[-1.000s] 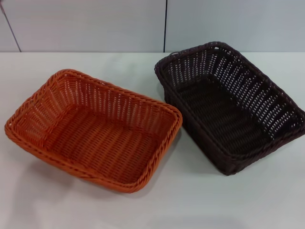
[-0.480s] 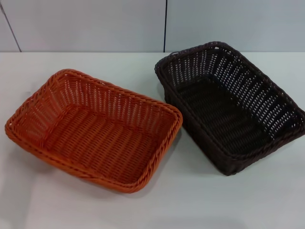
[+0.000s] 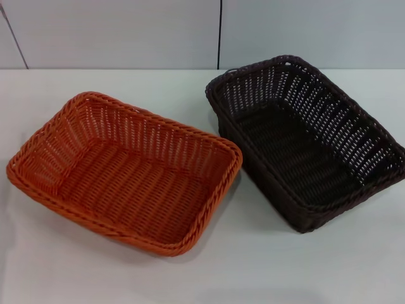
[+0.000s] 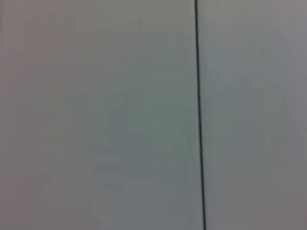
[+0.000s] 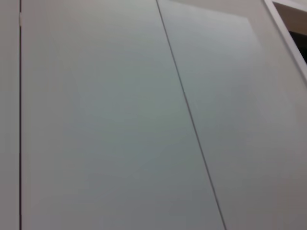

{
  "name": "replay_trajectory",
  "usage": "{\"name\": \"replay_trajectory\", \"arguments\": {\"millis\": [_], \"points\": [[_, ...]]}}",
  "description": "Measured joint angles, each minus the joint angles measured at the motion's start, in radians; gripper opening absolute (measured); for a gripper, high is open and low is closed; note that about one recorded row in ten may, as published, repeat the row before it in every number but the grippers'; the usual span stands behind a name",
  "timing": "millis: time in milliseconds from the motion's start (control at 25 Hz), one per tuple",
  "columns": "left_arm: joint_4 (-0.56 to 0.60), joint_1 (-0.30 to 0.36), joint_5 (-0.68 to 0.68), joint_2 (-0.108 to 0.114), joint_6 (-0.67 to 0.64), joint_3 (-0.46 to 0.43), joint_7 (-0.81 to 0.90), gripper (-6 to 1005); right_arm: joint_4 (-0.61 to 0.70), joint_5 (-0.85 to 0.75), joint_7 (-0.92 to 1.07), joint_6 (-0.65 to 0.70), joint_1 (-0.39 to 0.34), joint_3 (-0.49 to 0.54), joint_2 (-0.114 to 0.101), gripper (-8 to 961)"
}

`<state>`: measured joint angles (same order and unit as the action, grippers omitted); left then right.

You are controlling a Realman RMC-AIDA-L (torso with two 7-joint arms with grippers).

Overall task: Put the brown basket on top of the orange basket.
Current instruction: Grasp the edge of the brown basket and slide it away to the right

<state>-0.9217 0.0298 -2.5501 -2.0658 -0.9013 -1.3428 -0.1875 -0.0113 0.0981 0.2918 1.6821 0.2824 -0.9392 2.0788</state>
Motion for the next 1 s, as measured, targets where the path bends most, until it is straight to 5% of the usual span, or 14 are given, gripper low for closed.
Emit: {"name": "replay_trajectory", "arguments": {"millis": [80,360,560,1000], "points": [[0.145,-0.052,0.007,-0.002,-0.111,-0.006,0.078,801,0.001,-0.002,0.000,0.004,0.000,-0.001,0.000,820],[0.237,-0.065,0.014,-0.002,-0.187,-0.049,0.142,801,0.000,-0.035,0.001,0.039,-0.001,-0.011,0.002,820],[0.401,-0.114,0.056,-0.007,-0.355,-0.052,0.191,801,0.012,-0.112,0.027,0.076,0.000,-0.015,-0.003,820],[0.485,-0.153,0.070,0.003,-0.243,-0.047,0.253,801,0.377,-0.429,0.308,-0.131,-0.033,-0.015,-0.014,820]]}}
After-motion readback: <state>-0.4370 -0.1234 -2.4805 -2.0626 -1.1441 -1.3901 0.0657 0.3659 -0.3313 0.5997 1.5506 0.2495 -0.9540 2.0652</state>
